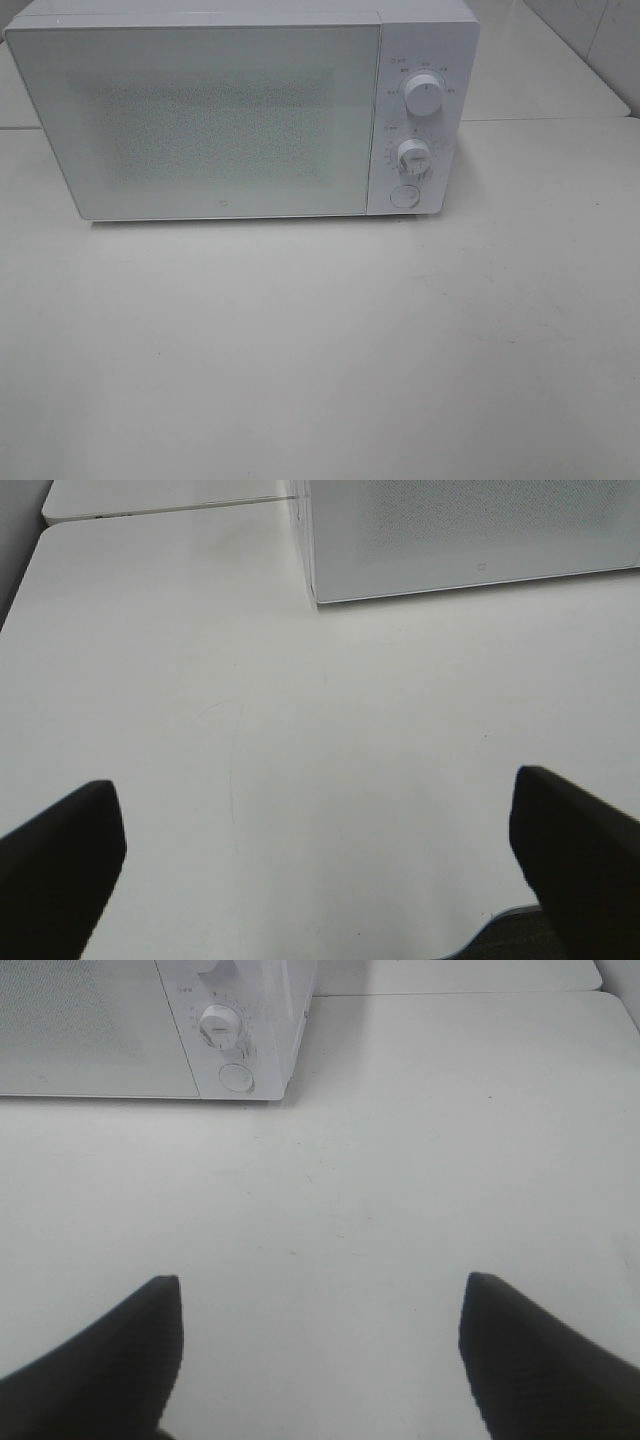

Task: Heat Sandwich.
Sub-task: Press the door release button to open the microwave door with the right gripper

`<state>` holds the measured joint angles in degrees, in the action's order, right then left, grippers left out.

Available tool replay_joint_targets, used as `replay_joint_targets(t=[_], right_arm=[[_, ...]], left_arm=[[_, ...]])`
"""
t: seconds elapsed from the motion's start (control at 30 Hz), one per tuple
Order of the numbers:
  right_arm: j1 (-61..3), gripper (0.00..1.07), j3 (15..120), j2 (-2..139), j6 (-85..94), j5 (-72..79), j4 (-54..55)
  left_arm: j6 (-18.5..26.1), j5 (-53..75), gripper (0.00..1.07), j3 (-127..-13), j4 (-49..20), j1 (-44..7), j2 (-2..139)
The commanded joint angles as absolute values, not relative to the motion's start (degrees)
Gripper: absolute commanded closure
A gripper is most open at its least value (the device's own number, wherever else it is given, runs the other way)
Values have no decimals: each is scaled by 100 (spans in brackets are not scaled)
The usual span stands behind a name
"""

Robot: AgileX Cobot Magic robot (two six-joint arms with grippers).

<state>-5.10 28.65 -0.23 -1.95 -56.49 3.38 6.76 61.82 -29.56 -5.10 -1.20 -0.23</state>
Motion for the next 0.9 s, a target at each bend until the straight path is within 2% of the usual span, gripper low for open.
replay_joint_targets(t=[0.03, 0.5, 0.9], right_arm=[[-464, 33, 2956, 63, -269, -5443, 361], [-464, 34, 2985, 1255, -258, -3518, 504], [-464, 34, 2985, 2882, -246, -2000, 498]], left_arm=[[659, 6148, 6, -2962, -539, -160, -69], [659, 6148, 6, -2962, -539, -160, -69], [659, 6148, 6, -2962, -539, -160, -69]])
